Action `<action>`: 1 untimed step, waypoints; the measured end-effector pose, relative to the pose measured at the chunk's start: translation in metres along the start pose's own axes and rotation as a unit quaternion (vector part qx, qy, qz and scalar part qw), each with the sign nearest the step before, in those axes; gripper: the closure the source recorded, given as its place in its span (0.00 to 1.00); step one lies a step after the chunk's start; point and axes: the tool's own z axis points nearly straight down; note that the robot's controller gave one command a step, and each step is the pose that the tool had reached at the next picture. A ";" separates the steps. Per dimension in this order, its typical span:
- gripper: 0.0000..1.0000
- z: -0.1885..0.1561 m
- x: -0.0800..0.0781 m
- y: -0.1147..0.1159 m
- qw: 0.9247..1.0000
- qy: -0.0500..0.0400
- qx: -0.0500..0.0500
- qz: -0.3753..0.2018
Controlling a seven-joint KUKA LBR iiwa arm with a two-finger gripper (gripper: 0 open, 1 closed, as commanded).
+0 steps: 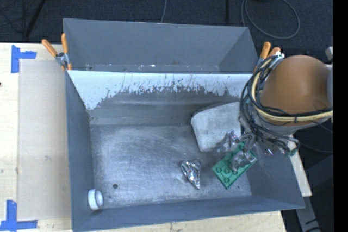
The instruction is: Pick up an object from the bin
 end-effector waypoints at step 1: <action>1.00 -0.045 0.000 0.001 1.000 0.000 0.000 -0.014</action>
Offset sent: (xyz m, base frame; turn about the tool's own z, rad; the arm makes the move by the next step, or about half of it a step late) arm -0.0015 -0.0001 0.0430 -0.0301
